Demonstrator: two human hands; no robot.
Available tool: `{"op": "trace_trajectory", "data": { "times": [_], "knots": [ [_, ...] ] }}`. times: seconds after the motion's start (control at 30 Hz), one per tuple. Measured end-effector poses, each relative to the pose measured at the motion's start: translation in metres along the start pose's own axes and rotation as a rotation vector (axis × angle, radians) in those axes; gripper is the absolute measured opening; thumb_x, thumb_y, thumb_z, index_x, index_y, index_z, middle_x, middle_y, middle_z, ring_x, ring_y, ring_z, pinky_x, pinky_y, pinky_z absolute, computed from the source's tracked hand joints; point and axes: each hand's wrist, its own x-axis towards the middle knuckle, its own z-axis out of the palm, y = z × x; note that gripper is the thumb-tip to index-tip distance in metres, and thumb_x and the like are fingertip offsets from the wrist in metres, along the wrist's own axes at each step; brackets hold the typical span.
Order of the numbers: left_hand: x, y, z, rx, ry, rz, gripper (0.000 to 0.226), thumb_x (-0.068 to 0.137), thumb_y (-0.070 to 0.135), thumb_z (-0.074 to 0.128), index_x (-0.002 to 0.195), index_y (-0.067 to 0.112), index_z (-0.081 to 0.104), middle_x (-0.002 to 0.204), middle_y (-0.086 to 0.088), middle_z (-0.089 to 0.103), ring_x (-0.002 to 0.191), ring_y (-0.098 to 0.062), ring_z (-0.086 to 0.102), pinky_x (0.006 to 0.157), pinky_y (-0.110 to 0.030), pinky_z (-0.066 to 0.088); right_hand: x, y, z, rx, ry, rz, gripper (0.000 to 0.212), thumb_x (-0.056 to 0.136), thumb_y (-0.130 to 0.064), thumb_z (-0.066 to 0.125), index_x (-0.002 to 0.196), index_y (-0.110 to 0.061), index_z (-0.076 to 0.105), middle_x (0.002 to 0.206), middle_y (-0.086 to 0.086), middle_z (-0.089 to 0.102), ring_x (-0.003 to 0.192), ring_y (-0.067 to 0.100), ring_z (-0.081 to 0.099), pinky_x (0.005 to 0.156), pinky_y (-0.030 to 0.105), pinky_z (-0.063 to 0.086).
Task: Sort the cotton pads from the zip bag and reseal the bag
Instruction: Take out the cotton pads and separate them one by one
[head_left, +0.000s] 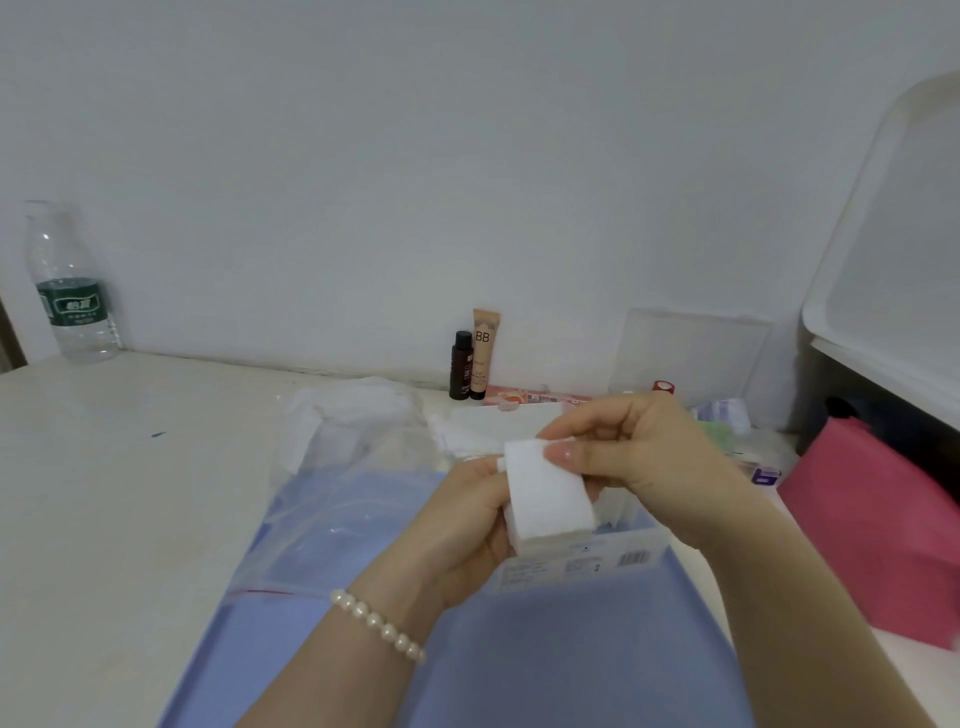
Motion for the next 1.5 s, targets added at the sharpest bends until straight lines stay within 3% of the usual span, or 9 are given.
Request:
{"op": "trace_trajectory", "data": {
  "times": [0.3,0.5,0.67,0.8,0.93,1.07,1.23,1.33,1.5],
  "knots": [
    [0.0,0.003,0.001,-0.131,0.061,-0.005,0.022,0.093,0.016,0.053,0.087,0.009,0.073,0.094,-0.016,0.073,0.084,-0.027,0.071,0.071,-0.037,0.057,0.004,0.003,0.004,-0.146,0.095,0.036,0.015,0.071,0.005,0.073,0.075,-0.009,0.069,0.063,0.007,0.064,0.045,0.005,0.057,0.045,0.017,0.049],
    [0.0,0.004,0.002,-0.145,0.074,-0.03,0.019,0.097,0.018,0.048,0.11,0.015,0.06,0.114,-0.013,0.068,0.088,-0.03,0.071,0.072,-0.041,0.057,0.008,0.008,0.011,-0.176,0.161,0.024,0.016,0.072,0.004,0.074,0.071,-0.01,0.067,0.063,0.006,0.06,0.04,0.001,0.055,0.041,0.016,0.044],
    [0.003,0.004,-0.001,-0.169,0.003,-0.069,0.066,0.089,0.061,0.025,0.117,0.014,0.061,0.107,-0.011,0.071,0.089,-0.026,0.071,0.08,-0.041,0.055,0.011,0.014,0.015,-0.198,0.198,0.016,0.019,0.07,0.002,0.077,0.067,-0.013,0.066,0.059,0.004,0.058,0.038,0.001,0.052,0.04,0.015,0.042],
    [0.001,0.0,-0.001,-0.017,-0.048,0.008,0.033,0.075,0.017,0.063,0.107,0.008,0.063,0.1,-0.011,0.072,0.088,-0.021,0.07,0.084,-0.038,0.054,0.014,0.018,0.016,-0.281,0.241,-0.013,0.023,0.067,-0.002,0.079,0.063,-0.019,0.065,0.058,0.0,0.057,0.049,0.008,0.053,0.05,0.024,0.046],
    [0.001,-0.002,-0.008,0.013,-0.058,0.01,0.041,0.074,-0.021,0.057,0.11,-0.002,0.061,0.099,-0.018,0.07,0.089,-0.026,0.069,0.08,-0.034,0.058,0.013,0.017,0.012,-0.328,0.223,-0.022,0.022,0.067,-0.007,0.081,0.069,-0.023,0.065,0.068,0.0,0.06,0.055,0.008,0.053,0.055,0.028,0.052],
    [-0.002,0.003,-0.009,0.139,-0.114,0.004,0.044,0.073,-0.027,0.055,0.108,-0.001,0.062,0.097,-0.016,0.071,0.092,-0.024,0.069,0.077,-0.033,0.058,0.009,0.012,0.004,-0.402,0.128,0.013,0.031,0.067,-0.023,0.081,0.09,-0.029,0.062,0.092,-0.003,0.061,0.071,0.007,0.055,0.055,0.014,0.048],
    [-0.006,0.008,-0.006,0.221,-0.072,-0.048,0.06,0.062,-0.025,0.065,0.113,0.005,0.057,0.096,-0.012,0.068,0.087,-0.022,0.068,0.072,-0.032,0.058,0.002,0.005,0.008,-0.468,-0.051,0.118,0.019,0.067,-0.018,0.082,0.079,-0.019,0.067,0.07,-0.005,0.063,0.05,-0.003,0.056,0.046,0.012,0.043],
    [-0.006,0.01,-0.007,0.169,0.073,-0.032,0.07,0.062,-0.013,0.073,0.122,0.008,0.045,0.102,-0.019,0.067,0.086,-0.027,0.068,0.076,-0.037,0.057,0.006,0.009,0.003,-0.445,0.082,0.108,0.019,0.067,-0.017,0.081,0.07,-0.015,0.062,0.062,-0.005,0.054,0.055,0.008,0.05,0.055,0.023,0.04],
    [-0.007,0.024,-0.014,0.097,0.321,0.176,0.023,0.084,-0.005,0.061,0.104,0.005,0.058,0.1,-0.016,0.07,0.093,-0.025,0.069,0.085,-0.036,0.055,0.013,0.018,-0.006,-0.337,0.395,0.097,0.027,0.077,-0.014,0.07,0.07,-0.014,0.044,0.075,0.005,0.058,0.058,0.021,0.061,0.048,0.03,0.049]
  ]
}}
